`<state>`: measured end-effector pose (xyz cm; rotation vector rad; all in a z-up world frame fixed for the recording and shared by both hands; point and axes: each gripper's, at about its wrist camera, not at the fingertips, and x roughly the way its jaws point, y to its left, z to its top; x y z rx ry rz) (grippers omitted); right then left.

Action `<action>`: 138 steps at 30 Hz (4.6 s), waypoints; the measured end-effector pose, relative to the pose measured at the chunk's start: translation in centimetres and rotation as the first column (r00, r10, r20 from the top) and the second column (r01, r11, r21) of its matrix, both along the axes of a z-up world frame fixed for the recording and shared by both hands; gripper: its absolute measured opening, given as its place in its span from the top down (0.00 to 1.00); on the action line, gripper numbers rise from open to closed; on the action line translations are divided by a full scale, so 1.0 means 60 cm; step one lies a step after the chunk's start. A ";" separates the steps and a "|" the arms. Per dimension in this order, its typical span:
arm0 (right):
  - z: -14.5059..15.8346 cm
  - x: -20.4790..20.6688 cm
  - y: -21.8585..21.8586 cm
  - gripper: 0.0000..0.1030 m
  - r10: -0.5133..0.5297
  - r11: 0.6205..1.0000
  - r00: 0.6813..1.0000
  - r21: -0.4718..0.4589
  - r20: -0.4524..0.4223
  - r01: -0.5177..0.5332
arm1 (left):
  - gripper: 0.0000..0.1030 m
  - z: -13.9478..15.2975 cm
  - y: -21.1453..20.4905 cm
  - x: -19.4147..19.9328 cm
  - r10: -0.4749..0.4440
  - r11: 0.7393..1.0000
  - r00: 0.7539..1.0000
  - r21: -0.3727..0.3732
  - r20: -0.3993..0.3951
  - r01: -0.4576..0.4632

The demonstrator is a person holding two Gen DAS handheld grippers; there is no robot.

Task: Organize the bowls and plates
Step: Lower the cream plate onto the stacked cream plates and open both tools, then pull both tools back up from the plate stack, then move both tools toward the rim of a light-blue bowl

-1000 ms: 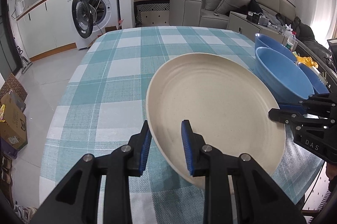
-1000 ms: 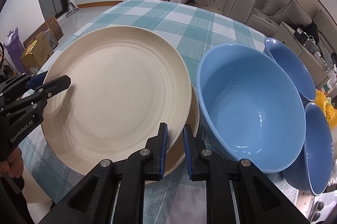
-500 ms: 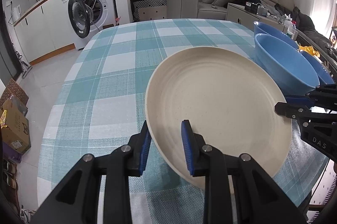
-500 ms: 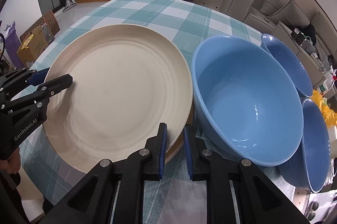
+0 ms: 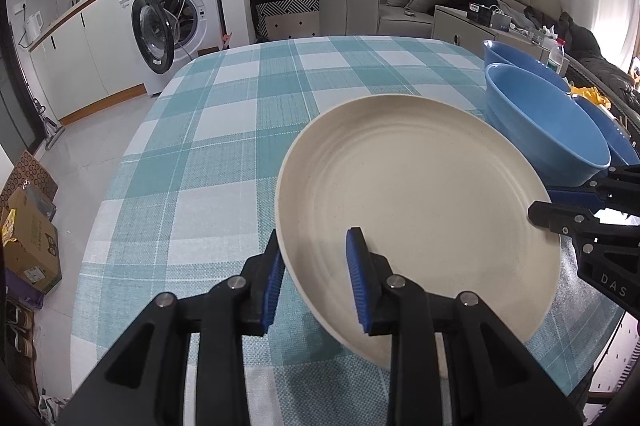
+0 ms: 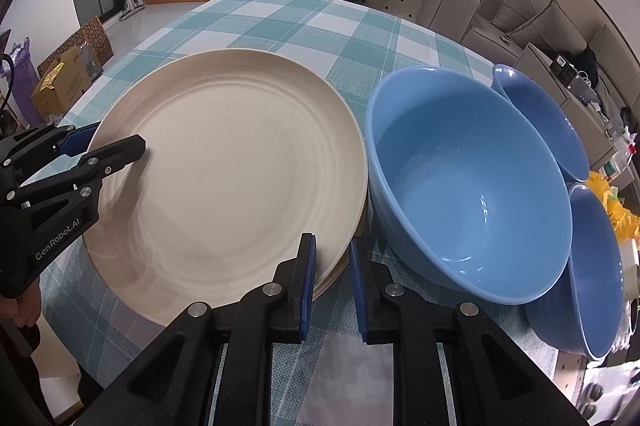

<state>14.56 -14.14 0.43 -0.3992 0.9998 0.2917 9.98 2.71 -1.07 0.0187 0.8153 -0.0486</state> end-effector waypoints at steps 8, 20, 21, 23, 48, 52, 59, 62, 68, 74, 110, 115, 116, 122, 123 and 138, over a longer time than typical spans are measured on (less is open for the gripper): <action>0.000 -0.005 -0.005 0.83 0.009 1.000 1.000 0.006 0.000 -0.009 | 0.73 -0.008 -0.003 0.003 0.010 1.000 1.000 -0.003 0.002 -0.010; -0.012 -0.017 0.017 0.83 0.072 0.997 0.997 0.030 -0.017 -0.071 | 0.70 -0.018 -0.009 0.007 0.002 1.000 1.000 0.021 -0.003 -0.002; -0.012 -0.016 0.016 0.83 0.071 0.997 0.997 0.032 -0.018 -0.071 | 0.70 -0.018 -0.010 0.006 0.001 1.000 1.000 0.021 0.001 -0.001; -0.012 -0.016 0.015 0.83 0.071 0.997 0.997 0.034 -0.020 -0.070 | 0.67 -0.017 -0.010 0.006 0.000 1.000 1.000 0.020 0.000 0.000; 0.059 -0.037 -0.001 0.16 0.110 0.974 0.989 0.185 0.097 -0.127 | 0.07 0.068 0.042 -0.025 0.063 0.988 0.995 -0.144 0.075 -0.052; 0.085 -0.046 -0.016 0.04 0.107 0.958 0.987 0.252 0.116 -0.134 | 0.00 0.082 0.028 -0.032 0.024 0.985 0.995 -0.171 0.095 -0.007; 0.132 -0.061 -0.052 0.01 0.092 0.946 0.980 0.292 0.176 -0.141 | 0.00 0.105 -0.003 -0.046 -0.020 0.983 0.992 -0.179 0.128 0.043; 0.148 -0.064 -0.078 0.01 0.075 0.943 0.977 0.305 0.197 -0.134 | 0.00 0.116 -0.015 -0.049 -0.012 0.986 0.990 -0.163 0.141 0.035; 0.178 -0.064 -0.140 0.01 0.028 0.941 0.975 0.324 0.222 -0.101 | 0.00 0.128 -0.045 -0.039 -0.016 0.989 0.991 -0.143 0.130 0.035; 0.200 -0.064 -0.193 0.01 -0.008 0.939 0.970 0.336 0.243 -0.076 | 0.00 0.164 -0.086 -0.033 -0.057 0.994 0.984 -0.086 0.170 0.073; 0.281 0.040 -0.423 0.01 -0.210 0.920 0.950 0.376 0.230 0.112 | 0.00 0.243 -0.230 0.138 -0.161 0.983 0.976 -0.066 0.143 0.172; 0.285 0.068 -0.447 0.01 -0.237 0.912 0.946 0.386 0.220 0.138 | 0.00 0.241 -0.247 0.168 -0.178 0.981 0.976 -0.052 0.127 0.185; 0.285 0.076 -0.452 0.01 -0.243 0.910 0.945 0.388 0.218 0.144 | 0.00 0.240 -0.251 0.175 -0.180 0.981 0.976 -0.049 0.124 0.187; 0.275 0.119 -0.475 0.01 -0.279 0.905 0.941 0.379 0.193 0.191 | 0.00 0.238 -0.275 0.216 -0.195 0.979 0.975 -0.041 0.103 0.200; 0.272 0.125 -0.478 0.01 -0.286 0.906 0.940 0.373 0.187 0.201 | 0.00 0.237 -0.279 0.223 -0.199 0.978 0.975 -0.040 0.102 0.204; 0.223 0.209 -0.500 0.01 -0.328 0.903 0.939 0.326 0.103 0.279 | 0.00 0.192 -0.305 0.311 -0.213 0.975 0.977 -0.060 0.027 0.215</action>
